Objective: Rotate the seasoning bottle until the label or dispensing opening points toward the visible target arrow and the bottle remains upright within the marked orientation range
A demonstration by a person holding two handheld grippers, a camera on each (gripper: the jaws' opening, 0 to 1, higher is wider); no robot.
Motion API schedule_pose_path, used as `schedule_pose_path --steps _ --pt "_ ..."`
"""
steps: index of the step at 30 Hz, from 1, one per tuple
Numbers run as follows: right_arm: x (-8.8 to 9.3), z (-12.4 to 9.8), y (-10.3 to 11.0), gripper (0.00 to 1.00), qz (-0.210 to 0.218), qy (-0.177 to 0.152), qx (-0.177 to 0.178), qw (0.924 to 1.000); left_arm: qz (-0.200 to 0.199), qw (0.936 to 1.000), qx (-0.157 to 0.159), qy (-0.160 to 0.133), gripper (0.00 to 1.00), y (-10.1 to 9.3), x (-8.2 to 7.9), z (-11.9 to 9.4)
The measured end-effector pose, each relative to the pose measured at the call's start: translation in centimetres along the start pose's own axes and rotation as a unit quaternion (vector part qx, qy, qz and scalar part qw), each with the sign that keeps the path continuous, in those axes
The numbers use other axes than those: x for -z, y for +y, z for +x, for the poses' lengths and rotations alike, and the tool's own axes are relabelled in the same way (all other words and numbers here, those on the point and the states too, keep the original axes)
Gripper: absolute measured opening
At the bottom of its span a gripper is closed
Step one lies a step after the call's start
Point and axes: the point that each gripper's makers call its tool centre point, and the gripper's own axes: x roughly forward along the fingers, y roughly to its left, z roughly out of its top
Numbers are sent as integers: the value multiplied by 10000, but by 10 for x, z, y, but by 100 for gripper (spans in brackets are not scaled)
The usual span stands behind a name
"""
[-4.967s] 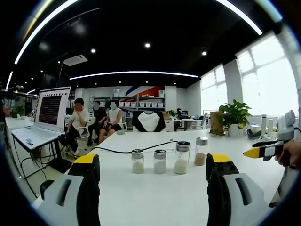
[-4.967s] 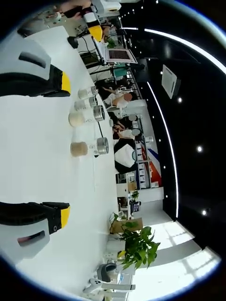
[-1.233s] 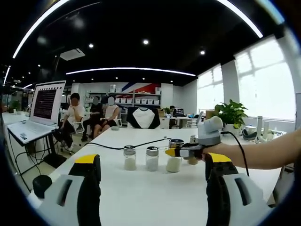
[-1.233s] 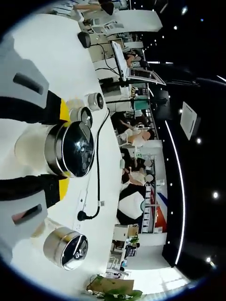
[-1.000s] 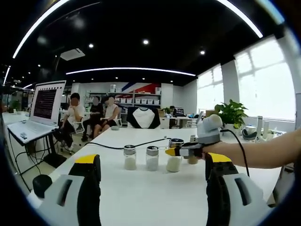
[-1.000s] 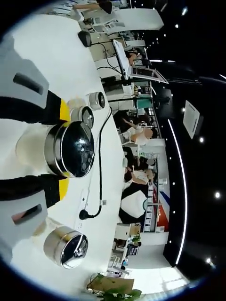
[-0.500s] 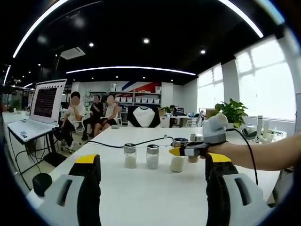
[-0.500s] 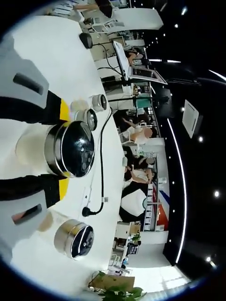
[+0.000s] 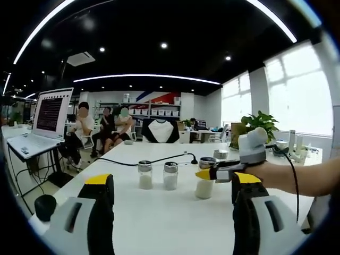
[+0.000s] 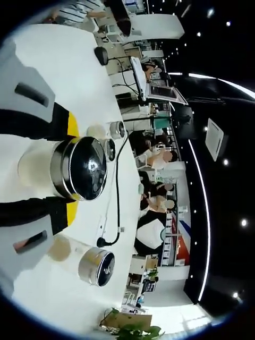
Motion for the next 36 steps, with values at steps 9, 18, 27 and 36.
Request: schedule_pose_path --steps 9,18,27,36 --pt "4 -12 15 40 14 117 -201 9997 -29 10000 -13 -14 97 1 1 -1" --pt "8 -24 25 40 12 101 -274 9996 -21 10000 35 -28 97 -1 2 2" --pt "12 -33 32 40 42 76 -290 9995 -9 9999 127 -35 97 -7 1 1" --pt "13 -33 31 40 51 15 -338 9994 -26 9999 148 -17 96 -10 2 0"
